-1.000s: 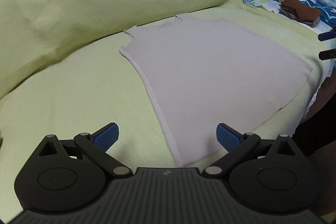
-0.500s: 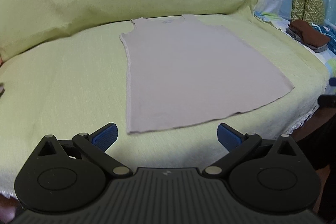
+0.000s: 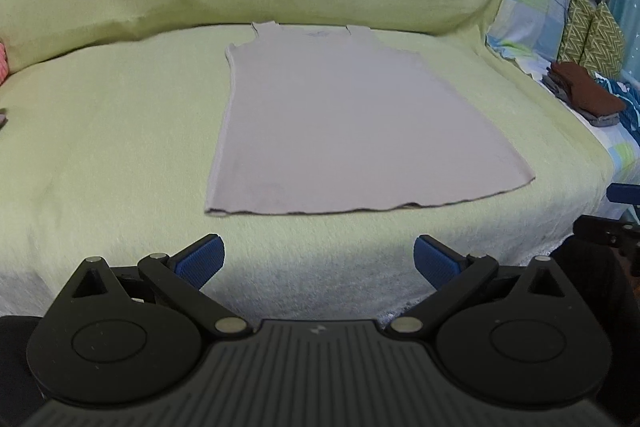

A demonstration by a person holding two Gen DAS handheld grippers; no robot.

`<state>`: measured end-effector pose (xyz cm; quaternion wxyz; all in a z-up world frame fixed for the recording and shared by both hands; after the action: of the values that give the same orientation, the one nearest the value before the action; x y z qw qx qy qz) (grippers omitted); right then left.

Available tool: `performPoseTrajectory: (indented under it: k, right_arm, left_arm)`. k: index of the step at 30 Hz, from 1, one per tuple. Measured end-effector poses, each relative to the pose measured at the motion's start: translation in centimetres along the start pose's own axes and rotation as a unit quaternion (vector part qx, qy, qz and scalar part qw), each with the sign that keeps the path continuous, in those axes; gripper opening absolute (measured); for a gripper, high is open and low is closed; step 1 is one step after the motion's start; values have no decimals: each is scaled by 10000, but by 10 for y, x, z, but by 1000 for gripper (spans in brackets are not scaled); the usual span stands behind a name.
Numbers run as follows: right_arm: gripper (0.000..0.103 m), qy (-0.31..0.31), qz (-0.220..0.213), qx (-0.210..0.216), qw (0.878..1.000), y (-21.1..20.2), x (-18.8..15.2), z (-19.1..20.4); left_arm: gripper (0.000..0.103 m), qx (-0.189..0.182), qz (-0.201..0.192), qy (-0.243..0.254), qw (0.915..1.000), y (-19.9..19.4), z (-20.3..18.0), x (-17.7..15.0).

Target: Fold clothes

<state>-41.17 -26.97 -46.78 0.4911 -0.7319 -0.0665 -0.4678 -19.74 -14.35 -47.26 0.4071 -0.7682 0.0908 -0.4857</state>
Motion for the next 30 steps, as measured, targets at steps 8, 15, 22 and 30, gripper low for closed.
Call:
performPoseTrajectory:
  k: [8, 15, 22, 30]
  right_arm:
    - [101, 87, 5, -90, 9999, 1, -3, -2]
    - [101, 115, 37, -91, 9999, 6, -2, -8]
    - [101, 75, 0, -33, 10000, 8, 3, -4]
    - [101, 66, -10, -32, 10000, 10, 4, -4]
  left_arm:
    - [102, -6, -51, -163, 9999, 2, -5, 2]
    - [102, 29, -96, -189, 9998, 2, -7, 2]
    - [102, 66, -143, -228, 9996, 2, -6, 4]
    - [102, 28, -204, -154, 9997, 2, -9, 5]
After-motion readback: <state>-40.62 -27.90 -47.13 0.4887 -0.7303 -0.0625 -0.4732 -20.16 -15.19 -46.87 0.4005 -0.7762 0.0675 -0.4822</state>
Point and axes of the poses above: each gripper's, at about its wrist camera, not at the fingertips, and y roughly the way its jaws point, z to its left, x to its top, the point moved 8 cm from there along y, roughly the way its jaws point, and after that the axes turned 9 degrees about -y, right-handed, at the moved point
